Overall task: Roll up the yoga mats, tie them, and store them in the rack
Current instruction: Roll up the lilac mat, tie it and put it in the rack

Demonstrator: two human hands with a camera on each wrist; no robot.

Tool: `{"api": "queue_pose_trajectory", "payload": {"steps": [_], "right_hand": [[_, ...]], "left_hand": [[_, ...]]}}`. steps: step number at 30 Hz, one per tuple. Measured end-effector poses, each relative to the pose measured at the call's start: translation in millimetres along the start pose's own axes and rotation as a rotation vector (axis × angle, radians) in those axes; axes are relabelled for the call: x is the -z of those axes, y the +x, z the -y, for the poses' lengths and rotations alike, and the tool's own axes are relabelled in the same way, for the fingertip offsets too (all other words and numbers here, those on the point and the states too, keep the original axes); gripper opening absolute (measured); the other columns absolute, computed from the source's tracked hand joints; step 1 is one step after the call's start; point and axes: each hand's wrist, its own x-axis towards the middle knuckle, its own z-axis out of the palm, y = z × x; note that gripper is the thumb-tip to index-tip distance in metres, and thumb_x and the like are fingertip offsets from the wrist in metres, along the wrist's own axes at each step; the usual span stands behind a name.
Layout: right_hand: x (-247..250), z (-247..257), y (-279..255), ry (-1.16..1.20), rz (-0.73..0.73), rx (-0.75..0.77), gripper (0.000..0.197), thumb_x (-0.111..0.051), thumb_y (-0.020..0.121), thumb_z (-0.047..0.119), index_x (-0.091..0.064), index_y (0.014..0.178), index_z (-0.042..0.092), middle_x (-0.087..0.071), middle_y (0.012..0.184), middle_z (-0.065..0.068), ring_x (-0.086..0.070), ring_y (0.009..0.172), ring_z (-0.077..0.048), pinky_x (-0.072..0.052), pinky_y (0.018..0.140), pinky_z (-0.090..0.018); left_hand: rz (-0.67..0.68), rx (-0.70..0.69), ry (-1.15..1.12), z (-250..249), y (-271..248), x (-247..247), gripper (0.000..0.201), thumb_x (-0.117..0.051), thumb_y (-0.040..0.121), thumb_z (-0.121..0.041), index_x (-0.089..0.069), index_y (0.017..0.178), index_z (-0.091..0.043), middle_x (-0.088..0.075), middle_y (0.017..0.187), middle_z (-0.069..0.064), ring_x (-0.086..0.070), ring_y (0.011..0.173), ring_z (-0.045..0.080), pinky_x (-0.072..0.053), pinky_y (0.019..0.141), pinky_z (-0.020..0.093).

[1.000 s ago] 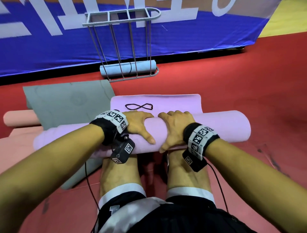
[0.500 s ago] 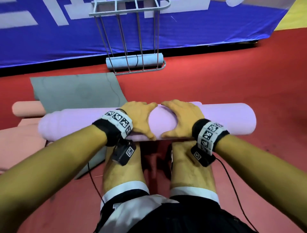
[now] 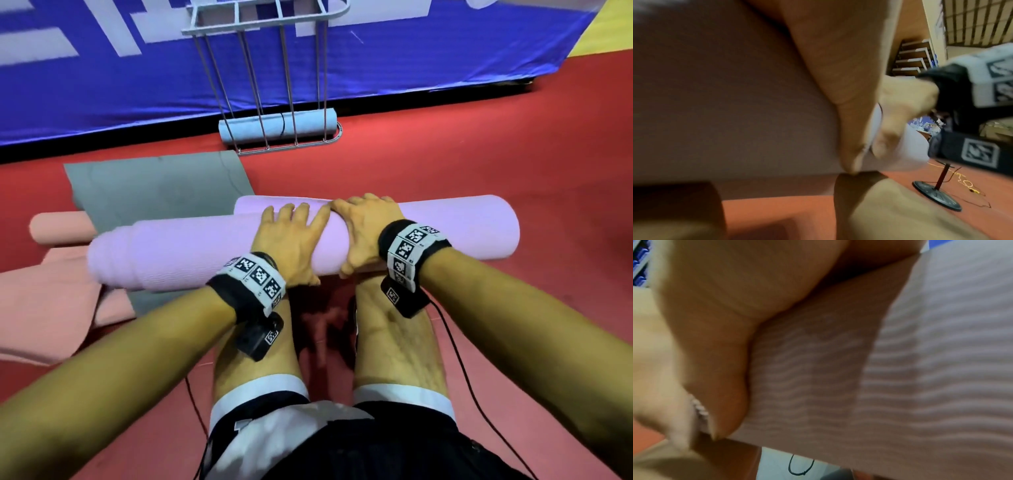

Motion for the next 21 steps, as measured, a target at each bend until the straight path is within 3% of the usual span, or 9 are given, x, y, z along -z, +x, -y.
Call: {"api": "queue_pose_trajectory", "payload": {"steps": [3, 6, 8, 10, 12, 15, 18, 21], "right_hand": [[-2, 2, 0, -0.002, -0.009, 0.002, 0.123, -0.081, 0.039, 0.071, -0.033, 0.145, 0.035, -0.055, 0.136, 0.002, -0.052, 0.121, -0.027, -0.041, 0.103, -0.047], [1, 3, -4, -0.025, -0.103, 0.021, 0.123, -0.077, 0.047, 0.073, -0.028, 0.152, 0.033, -0.048, 0.146, 0.000, -0.048, 0.130, -0.027, -0.034, 0.110, -0.051], [9, 2, -12, -0.072, -0.223, 0.016, 0.121, -0.077, 0.057, 0.068, -0.021, 0.157, 0.030, -0.035, 0.158, -0.005, -0.034, 0.143, -0.028, -0.021, 0.117, -0.057], [18, 1, -25, -0.132, -0.344, 0.000, 0.128, -0.084, 0.057, 0.060, -0.014, 0.160, 0.031, -0.021, 0.164, -0.011, -0.021, 0.150, -0.031, -0.013, 0.117, -0.064], [24, -1, -35, -0.200, -0.476, 0.007, 0.140, -0.091, 0.046, 0.054, -0.012, 0.159, 0.030, -0.027, 0.162, -0.014, -0.026, 0.149, -0.034, -0.016, 0.112, -0.072], [17, -6, -46, -0.202, -0.619, 0.032, 0.139, -0.092, 0.033, 0.049, -0.029, 0.154, 0.021, -0.048, 0.147, -0.015, -0.045, 0.135, -0.036, -0.022, 0.106, -0.077], [-8, -1, -62, -0.164, -0.471, 0.031, 0.129, -0.083, 0.033, 0.056, -0.040, 0.148, 0.017, -0.055, 0.137, -0.013, -0.054, 0.123, -0.035, -0.032, 0.107, -0.070], [-30, 6, -73, -0.109, -0.206, 0.018, 0.120, -0.078, 0.041, 0.060, -0.036, 0.147, 0.021, -0.056, 0.132, -0.006, -0.056, 0.116, -0.033, -0.039, 0.105, -0.053]], "left_hand": [[-0.022, -0.009, 0.001, 4, 4, -1, 0.128, -0.077, 0.056, -0.067, -0.013, 0.158, -0.026, -0.040, 0.151, 0.009, -0.046, 0.131, 0.032, -0.034, 0.108, 0.050], [-0.061, -0.018, -0.003, 17, 8, 16, 0.123, -0.077, 0.051, -0.067, -0.022, 0.154, -0.027, -0.050, 0.143, 0.005, -0.054, 0.123, 0.029, -0.041, 0.099, 0.045], [-0.129, 0.004, 0.003, 29, 9, 34, 0.122, -0.077, 0.049, -0.069, -0.027, 0.152, -0.026, -0.055, 0.138, 0.004, -0.058, 0.118, 0.030, -0.045, 0.095, 0.045], [-0.187, 0.023, -0.013, 43, 5, 58, 0.120, -0.078, 0.045, -0.072, -0.033, 0.147, -0.026, -0.061, 0.128, 0.004, -0.063, 0.111, 0.032, -0.050, 0.088, 0.045], [-0.205, 0.026, -0.049, 55, -4, 79, 0.119, -0.078, 0.041, -0.075, -0.038, 0.143, -0.026, -0.065, 0.122, 0.003, -0.066, 0.106, 0.032, -0.052, 0.081, 0.044], [-0.148, 0.002, -0.111, 59, -20, 86, 0.118, -0.070, 0.039, -0.079, -0.039, 0.142, -0.031, -0.065, 0.123, 0.000, -0.066, 0.108, 0.032, -0.054, 0.081, 0.046], [0.007, -0.055, -0.164, 47, -30, 63, 0.109, -0.072, 0.039, -0.077, -0.040, 0.137, -0.041, -0.068, 0.121, -0.007, -0.066, 0.107, 0.028, -0.054, 0.083, 0.041], [0.149, -0.105, -0.189, 32, -32, 34, 0.104, -0.071, 0.037, -0.082, -0.045, 0.130, -0.042, -0.071, 0.114, -0.009, -0.067, 0.101, 0.025, -0.054, 0.086, 0.040]]}}
